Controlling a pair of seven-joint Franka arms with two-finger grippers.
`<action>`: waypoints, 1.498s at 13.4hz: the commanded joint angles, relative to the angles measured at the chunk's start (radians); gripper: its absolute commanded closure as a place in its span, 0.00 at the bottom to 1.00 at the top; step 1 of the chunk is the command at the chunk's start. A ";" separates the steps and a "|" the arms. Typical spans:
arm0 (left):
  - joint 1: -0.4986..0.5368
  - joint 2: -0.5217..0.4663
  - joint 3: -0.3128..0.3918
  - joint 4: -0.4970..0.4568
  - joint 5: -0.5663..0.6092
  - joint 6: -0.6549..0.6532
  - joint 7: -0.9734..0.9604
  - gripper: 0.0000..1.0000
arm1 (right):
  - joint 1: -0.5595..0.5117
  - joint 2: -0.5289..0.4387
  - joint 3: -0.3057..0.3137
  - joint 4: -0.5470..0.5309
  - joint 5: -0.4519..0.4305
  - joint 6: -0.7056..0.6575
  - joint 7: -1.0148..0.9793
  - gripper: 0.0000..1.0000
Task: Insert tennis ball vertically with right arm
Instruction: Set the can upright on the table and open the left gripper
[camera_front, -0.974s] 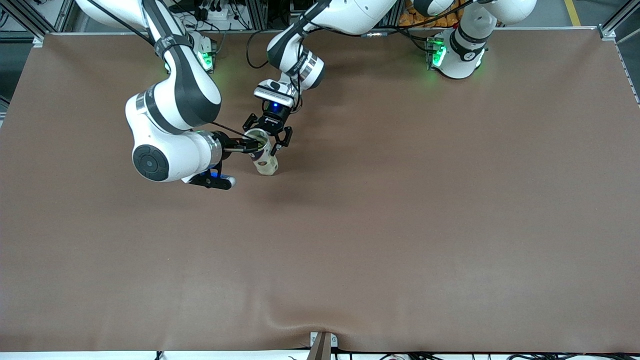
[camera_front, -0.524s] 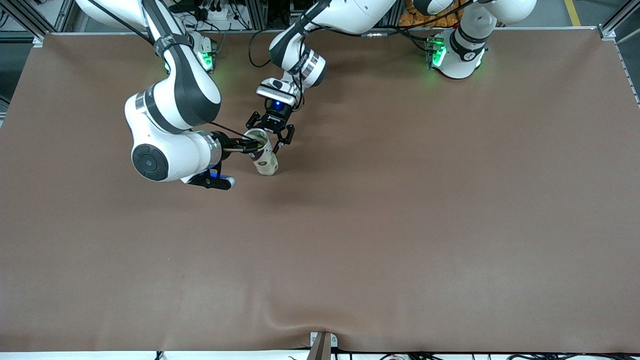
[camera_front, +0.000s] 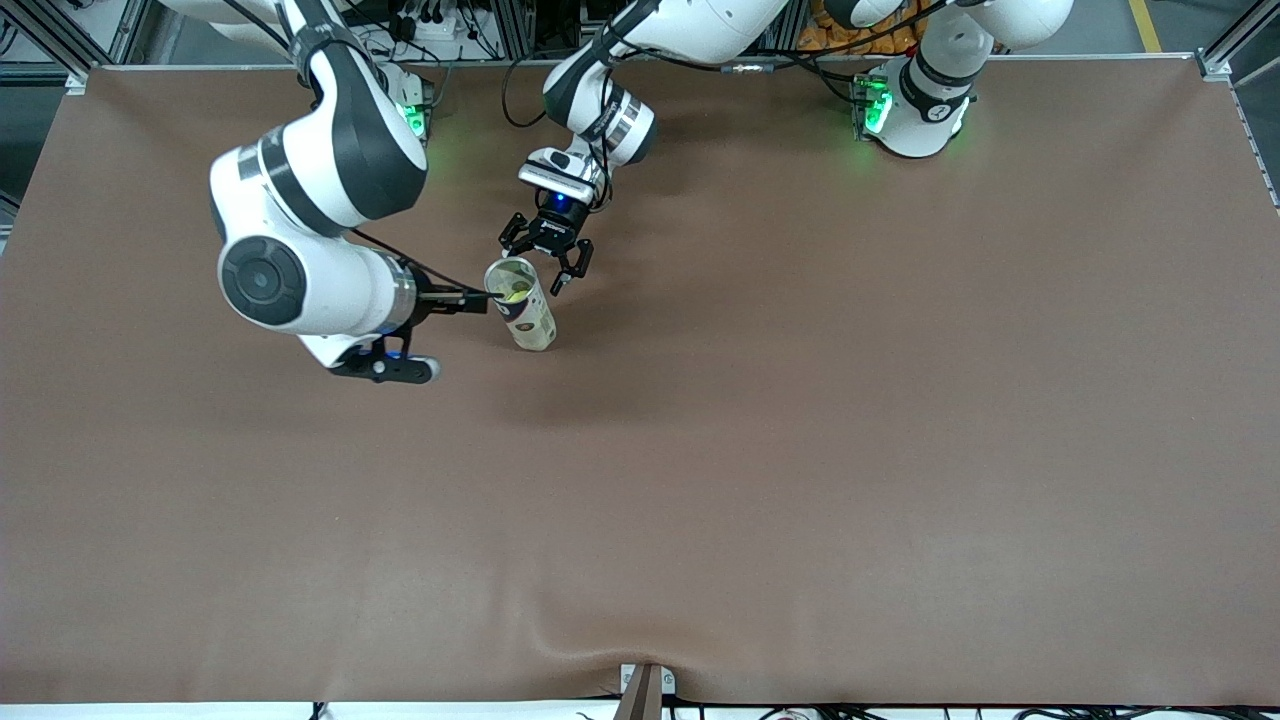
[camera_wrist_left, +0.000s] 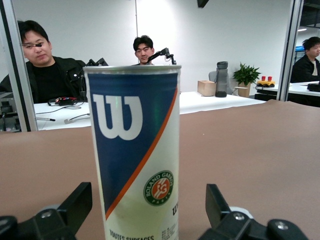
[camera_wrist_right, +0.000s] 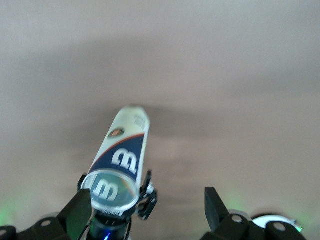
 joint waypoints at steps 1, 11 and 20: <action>-0.004 -0.060 -0.019 -0.057 -0.057 -0.012 -0.012 0.00 | -0.060 -0.015 0.007 0.050 -0.059 0.002 -0.108 0.00; -0.004 -0.213 -0.167 -0.066 -0.498 -0.012 0.253 0.00 | -0.356 -0.151 0.007 0.049 -0.159 0.000 -0.517 0.00; 0.002 -0.420 -0.179 0.001 -1.035 -0.012 0.674 0.00 | -0.440 -0.240 0.007 -0.014 -0.213 0.089 -0.671 0.00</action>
